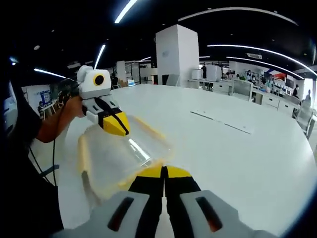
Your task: Snap each plastic latch of the storage box into its locked position after aligning the lid with the box until every specified latch is closed and the lid sits flush.
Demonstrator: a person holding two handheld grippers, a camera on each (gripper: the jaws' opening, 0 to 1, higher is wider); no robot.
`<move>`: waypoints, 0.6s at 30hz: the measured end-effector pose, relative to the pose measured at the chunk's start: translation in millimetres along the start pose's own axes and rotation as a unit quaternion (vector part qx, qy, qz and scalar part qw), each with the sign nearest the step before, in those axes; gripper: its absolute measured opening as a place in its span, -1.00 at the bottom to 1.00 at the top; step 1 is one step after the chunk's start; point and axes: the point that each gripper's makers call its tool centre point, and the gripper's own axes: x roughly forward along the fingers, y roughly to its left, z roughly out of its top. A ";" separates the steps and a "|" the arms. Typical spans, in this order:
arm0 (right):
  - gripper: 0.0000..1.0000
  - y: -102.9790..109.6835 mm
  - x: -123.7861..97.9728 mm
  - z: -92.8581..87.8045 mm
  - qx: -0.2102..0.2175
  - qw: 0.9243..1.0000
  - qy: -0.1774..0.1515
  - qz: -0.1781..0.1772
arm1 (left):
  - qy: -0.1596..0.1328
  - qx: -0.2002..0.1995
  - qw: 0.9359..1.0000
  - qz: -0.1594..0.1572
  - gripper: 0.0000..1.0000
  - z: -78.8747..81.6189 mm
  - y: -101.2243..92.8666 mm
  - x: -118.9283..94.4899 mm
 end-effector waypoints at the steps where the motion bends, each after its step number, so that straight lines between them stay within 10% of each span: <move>1: -1.00 2.1 0.5 3.5 0.000 1.000 -0.007 0.005 | 0.000 0.000 1.000 0.002 -1.00 -0.1 0.5 -1.1; 18: -1.00 47.7 28.9 17.6 -0.009 0.997 -0.014 0.071 | 0.009 0.000 0.998 0.065 -1.00 -12.9 24.7 -58.5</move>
